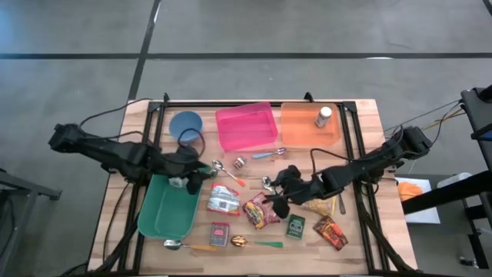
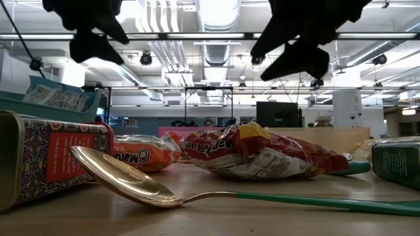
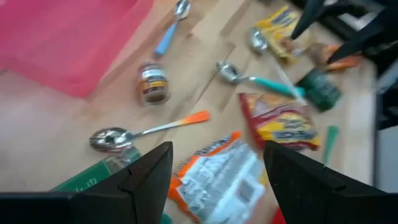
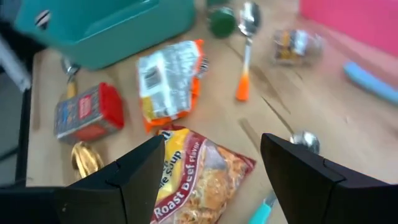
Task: Pick & Place Food Item
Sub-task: Put the silver spoon into the pink bin
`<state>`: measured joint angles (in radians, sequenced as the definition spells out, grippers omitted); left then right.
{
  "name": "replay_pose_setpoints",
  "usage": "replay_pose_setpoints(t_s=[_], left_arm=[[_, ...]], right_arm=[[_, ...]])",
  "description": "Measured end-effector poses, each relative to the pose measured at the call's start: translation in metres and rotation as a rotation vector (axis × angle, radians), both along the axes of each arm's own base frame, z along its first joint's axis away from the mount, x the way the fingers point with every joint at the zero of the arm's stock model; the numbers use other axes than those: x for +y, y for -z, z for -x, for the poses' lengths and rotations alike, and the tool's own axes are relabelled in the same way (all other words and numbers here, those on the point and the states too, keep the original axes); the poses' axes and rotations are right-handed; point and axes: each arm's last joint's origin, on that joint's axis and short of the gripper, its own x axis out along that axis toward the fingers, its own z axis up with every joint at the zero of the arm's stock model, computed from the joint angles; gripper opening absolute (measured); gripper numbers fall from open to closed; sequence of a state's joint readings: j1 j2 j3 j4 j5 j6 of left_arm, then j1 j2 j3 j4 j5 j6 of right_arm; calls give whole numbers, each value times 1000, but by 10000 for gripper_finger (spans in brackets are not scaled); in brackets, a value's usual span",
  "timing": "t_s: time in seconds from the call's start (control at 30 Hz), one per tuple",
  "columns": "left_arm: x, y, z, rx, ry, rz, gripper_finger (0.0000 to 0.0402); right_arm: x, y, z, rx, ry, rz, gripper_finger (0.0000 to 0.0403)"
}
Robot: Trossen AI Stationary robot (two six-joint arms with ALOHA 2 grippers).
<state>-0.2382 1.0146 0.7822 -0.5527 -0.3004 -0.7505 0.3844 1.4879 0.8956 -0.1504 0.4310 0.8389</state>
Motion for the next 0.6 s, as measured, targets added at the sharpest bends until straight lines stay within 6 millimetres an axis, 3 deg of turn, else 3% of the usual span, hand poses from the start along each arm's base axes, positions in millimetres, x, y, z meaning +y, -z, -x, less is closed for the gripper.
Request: replay_pose_setpoints(t_s=[0.27, 0.47, 0.6], left_arm=[[-2, 5, -15, 5, 68, -119, 255], [0, -3, -7, -23, 73, -127, 255], [1, -5, -2, -16, 64, -138, 255]], right_arm=[[-5, 11, 11, 82, 291, -236, 261], [1, 17, 21, 119, 444, -352, 253], [6, 20, 26, 108, 511, -415, 219]])
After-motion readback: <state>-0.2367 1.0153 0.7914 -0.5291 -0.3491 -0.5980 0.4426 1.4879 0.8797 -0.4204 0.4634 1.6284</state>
